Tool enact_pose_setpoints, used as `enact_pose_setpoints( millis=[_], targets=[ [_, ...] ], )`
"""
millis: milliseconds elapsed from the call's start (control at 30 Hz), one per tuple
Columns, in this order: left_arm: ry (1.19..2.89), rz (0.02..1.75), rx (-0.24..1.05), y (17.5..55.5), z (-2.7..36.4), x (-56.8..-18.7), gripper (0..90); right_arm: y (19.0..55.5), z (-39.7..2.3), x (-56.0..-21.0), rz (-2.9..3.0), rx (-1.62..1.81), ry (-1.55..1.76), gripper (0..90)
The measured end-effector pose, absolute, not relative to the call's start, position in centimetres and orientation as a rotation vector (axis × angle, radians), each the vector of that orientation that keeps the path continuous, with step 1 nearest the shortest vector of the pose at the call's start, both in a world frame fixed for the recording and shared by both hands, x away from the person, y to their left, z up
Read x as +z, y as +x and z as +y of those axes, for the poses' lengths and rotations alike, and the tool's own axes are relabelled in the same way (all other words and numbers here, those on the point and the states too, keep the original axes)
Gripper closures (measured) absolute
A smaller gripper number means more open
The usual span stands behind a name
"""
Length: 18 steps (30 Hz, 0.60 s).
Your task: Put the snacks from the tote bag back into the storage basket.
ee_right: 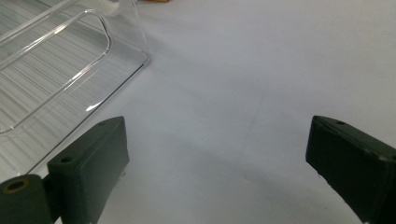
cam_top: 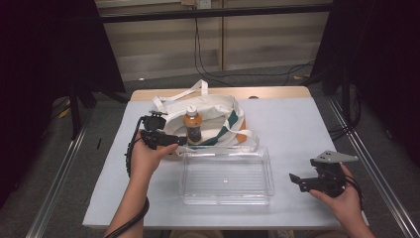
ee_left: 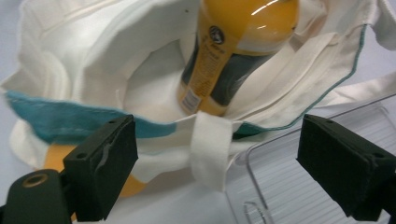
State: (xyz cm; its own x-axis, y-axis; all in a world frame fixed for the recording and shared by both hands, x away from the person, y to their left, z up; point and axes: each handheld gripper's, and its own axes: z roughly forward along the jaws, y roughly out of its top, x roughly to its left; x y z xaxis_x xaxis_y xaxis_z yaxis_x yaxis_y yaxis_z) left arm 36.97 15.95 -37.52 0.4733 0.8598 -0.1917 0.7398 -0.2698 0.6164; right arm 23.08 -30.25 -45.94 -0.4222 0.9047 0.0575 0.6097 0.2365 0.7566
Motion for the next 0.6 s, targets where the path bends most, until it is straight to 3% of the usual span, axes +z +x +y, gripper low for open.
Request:
enact_pose_setpoints(
  millis=[600],
  targets=[
    [2.056,1.35,0.214,38.8,13.6,-36.8,14.7,22.8,-31.0,-46.1,2.112,1.033,1.418,5.7]
  ],
)
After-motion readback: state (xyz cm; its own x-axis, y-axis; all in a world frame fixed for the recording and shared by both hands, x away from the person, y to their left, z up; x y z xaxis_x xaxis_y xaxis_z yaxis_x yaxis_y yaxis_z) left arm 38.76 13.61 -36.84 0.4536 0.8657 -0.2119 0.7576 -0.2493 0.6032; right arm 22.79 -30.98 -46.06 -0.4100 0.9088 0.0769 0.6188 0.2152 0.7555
